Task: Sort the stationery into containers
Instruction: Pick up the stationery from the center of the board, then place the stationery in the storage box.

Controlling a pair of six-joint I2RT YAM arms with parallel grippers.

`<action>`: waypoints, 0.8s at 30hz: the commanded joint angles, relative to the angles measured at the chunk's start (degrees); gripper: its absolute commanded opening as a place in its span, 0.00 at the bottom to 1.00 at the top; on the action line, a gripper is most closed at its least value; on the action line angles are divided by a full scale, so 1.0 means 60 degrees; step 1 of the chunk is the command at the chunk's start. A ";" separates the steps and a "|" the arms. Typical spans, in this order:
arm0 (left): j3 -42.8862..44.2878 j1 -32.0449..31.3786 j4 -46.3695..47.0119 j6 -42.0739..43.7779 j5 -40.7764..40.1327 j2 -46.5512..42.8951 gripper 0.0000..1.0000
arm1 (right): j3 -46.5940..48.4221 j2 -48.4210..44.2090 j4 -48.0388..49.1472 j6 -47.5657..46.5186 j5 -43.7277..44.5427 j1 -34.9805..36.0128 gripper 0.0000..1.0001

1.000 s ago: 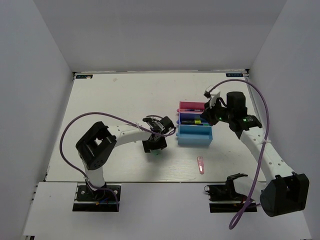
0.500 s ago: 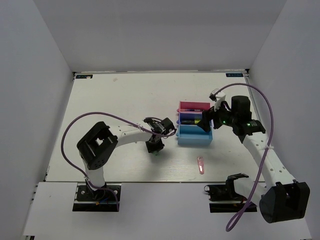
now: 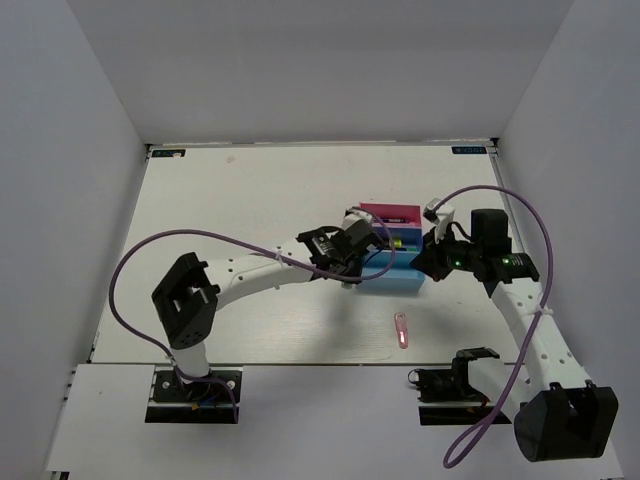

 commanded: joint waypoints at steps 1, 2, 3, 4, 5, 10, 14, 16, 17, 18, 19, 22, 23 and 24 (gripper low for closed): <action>0.0701 0.0033 0.0682 0.1293 -0.0358 -0.0458 0.00 | -0.0279 -0.0261 -0.0365 -0.0217 -0.0546 -0.0150 0.00; 0.0746 0.0018 0.1336 0.1830 -0.0054 -0.0429 0.00 | -0.0367 -0.0290 -0.0349 -0.0202 -0.0618 -0.0164 0.00; 0.0906 0.0018 0.1575 0.1995 0.0094 -0.0196 0.00 | -0.0440 -0.0276 -0.0277 -0.0188 -0.0663 -0.0208 0.00; 0.1038 0.0018 0.1708 0.2040 0.0212 -0.0078 0.00 | -0.0470 -0.0290 -0.0276 -0.0231 -0.0779 -0.0237 0.00; 0.1300 0.0018 0.2072 0.2606 0.0604 0.0054 0.00 | -0.0514 -0.0290 -0.0305 -0.0231 -0.0882 -0.0267 0.00; 0.1886 0.0105 0.3072 0.5344 0.3489 0.0727 0.00 | -0.0558 -0.0524 -0.0553 -0.0901 -0.1161 -0.0545 0.00; 0.2620 0.0500 0.2138 0.6637 0.5437 0.1299 0.00 | -0.0471 -0.0861 -0.1139 -0.1637 -0.1789 -0.0765 0.00; 0.3073 0.0633 0.1828 0.6728 0.5632 0.1605 0.01 | -0.0383 -0.0789 -0.1461 -0.2074 -0.1952 -0.0896 0.24; 0.3163 0.0648 0.1536 0.6815 0.5778 0.1666 0.03 | -0.0353 -0.0788 -0.1506 -0.2164 -0.2112 -0.0984 0.34; 0.3207 0.0677 0.1374 0.7005 0.5808 0.1739 0.04 | -0.0353 -0.0774 -0.1652 -0.2325 -0.2229 -0.0970 0.42; 0.3222 0.0677 0.1329 0.7036 0.5693 0.1812 0.06 | -0.0339 -0.0774 -0.1755 -0.2442 -0.2361 -0.0999 0.49; 0.3149 0.0736 0.1343 0.7153 0.5400 0.1988 0.13 | -0.0280 -0.0759 -0.1974 -0.2590 -0.2552 -0.1292 0.56; 0.3134 0.0808 0.1314 0.7139 0.5457 0.2032 0.17 | -0.0265 -0.0730 -0.2091 -0.2735 -0.2582 -0.1437 0.58; 0.3120 0.0838 0.1386 0.7110 0.5399 0.2076 0.18 | -0.0222 -0.0715 -0.2179 -0.2809 -0.2626 -0.1468 0.58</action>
